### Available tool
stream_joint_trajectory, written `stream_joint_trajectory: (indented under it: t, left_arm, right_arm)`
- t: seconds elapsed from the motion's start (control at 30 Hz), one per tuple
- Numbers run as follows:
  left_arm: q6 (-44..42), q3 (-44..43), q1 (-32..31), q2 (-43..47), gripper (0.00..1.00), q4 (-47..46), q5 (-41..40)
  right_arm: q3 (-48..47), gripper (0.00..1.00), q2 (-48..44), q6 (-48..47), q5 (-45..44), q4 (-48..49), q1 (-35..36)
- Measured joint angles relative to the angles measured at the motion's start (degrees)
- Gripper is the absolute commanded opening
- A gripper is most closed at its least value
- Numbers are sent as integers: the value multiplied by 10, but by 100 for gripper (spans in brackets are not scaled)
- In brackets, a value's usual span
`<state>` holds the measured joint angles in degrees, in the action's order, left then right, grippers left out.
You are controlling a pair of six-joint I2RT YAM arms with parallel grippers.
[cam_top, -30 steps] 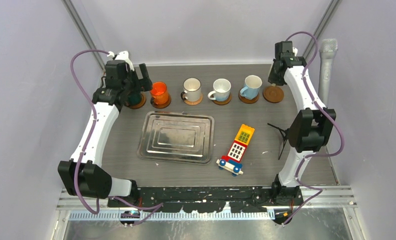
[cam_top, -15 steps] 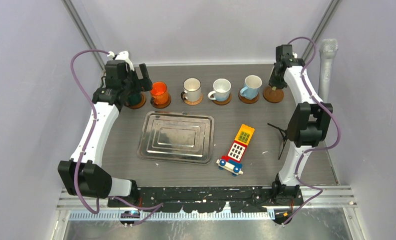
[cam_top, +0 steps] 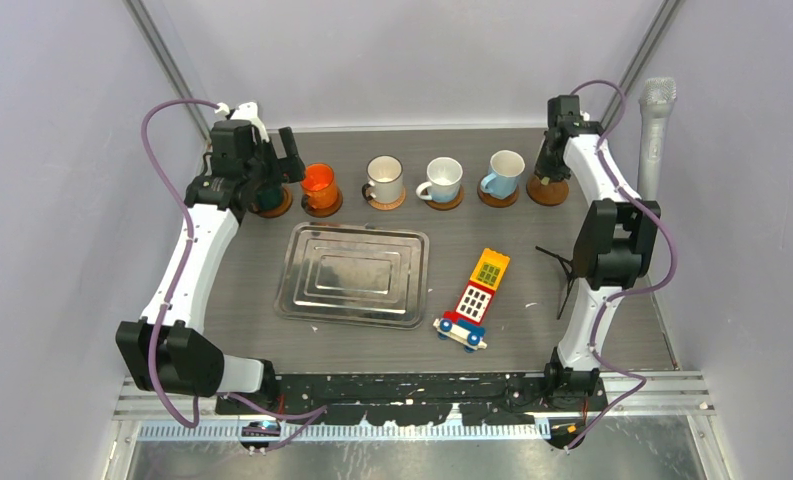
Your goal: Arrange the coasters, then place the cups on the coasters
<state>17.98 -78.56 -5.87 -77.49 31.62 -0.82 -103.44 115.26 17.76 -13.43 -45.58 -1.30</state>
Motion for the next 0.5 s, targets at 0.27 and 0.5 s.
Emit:
stream_joint_trajectory:
  t: [0.27,0.5]
  left_arm:
    - [0,0,0,0,100,0,0]
    - [0,0,0,0,100,0,0]
  right_arm:
    - [28,0,1,1,-7,12,-1]
    - [32,0,9,1,-7,17,-1]
